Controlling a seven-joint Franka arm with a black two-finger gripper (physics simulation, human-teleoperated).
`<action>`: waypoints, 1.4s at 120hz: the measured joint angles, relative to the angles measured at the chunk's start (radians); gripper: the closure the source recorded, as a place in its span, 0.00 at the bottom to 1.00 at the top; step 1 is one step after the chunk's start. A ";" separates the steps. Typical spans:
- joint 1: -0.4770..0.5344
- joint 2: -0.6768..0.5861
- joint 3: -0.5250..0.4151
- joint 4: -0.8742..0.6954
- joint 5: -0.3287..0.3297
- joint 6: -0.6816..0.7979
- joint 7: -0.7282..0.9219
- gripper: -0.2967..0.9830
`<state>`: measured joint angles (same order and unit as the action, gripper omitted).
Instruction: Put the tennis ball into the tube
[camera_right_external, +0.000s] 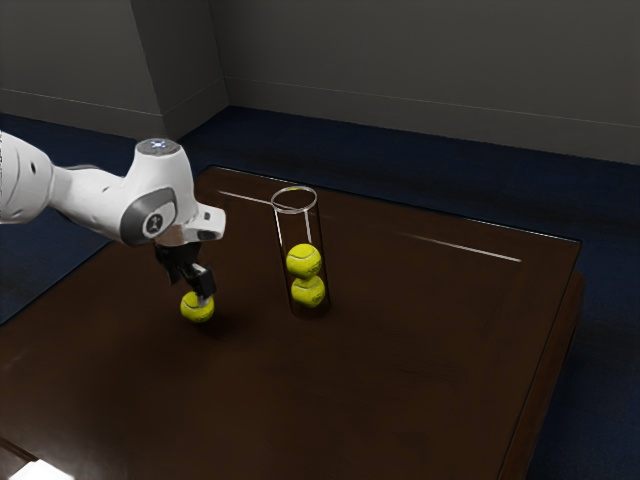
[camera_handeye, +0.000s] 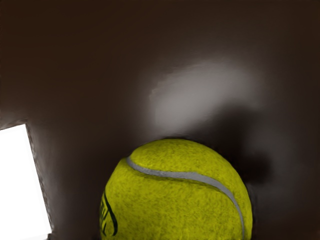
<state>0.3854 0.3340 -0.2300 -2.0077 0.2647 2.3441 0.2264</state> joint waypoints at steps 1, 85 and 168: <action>0.000 0.001 0.000 0.000 0.000 -0.001 -0.001 0.23; 0.000 0.090 0.000 0.001 -0.069 0.079 -0.010 0.25; -0.011 -0.181 -0.002 0.092 0.031 -0.028 -0.054 0.60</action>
<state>0.3744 0.1531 -0.2318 -1.9160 0.2960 2.3157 0.1721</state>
